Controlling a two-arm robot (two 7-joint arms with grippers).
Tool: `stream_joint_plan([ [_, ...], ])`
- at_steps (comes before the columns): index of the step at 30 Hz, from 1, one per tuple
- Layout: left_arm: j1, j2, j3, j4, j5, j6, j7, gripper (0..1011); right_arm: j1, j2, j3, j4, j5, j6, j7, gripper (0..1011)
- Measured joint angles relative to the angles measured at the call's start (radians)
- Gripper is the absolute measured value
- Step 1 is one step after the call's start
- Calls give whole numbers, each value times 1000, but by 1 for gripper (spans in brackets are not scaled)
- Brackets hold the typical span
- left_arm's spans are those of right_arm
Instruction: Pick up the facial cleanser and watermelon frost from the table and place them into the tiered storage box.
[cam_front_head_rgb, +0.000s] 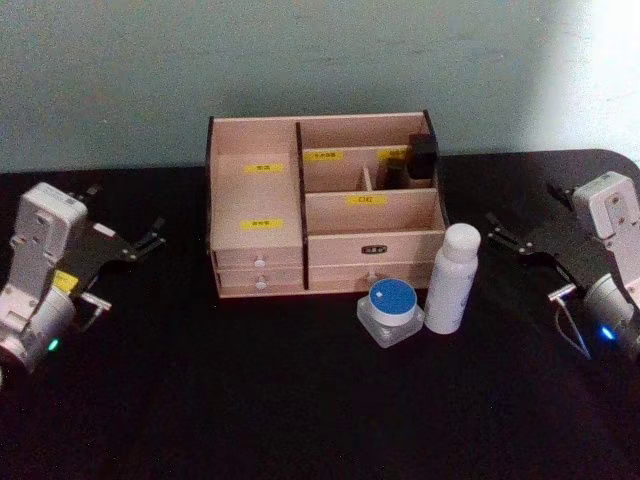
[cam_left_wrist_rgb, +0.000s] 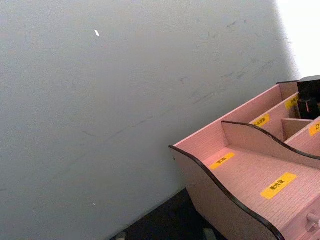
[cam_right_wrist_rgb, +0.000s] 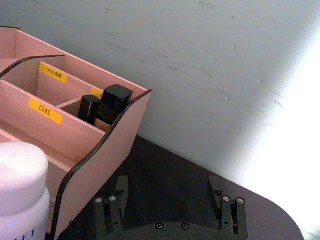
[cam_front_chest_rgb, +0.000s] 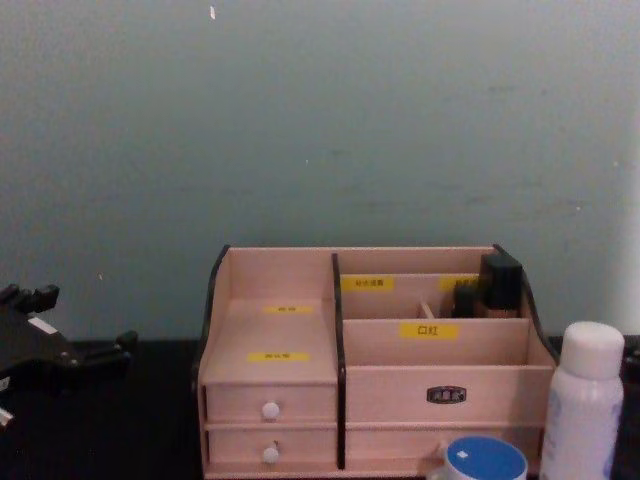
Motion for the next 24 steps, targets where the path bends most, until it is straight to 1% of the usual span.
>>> stream_joint_plan([
  [24, 0, 0, 0, 0, 0, 0, 0, 1001, 0, 0, 0, 0, 0, 0, 0, 1002],
])
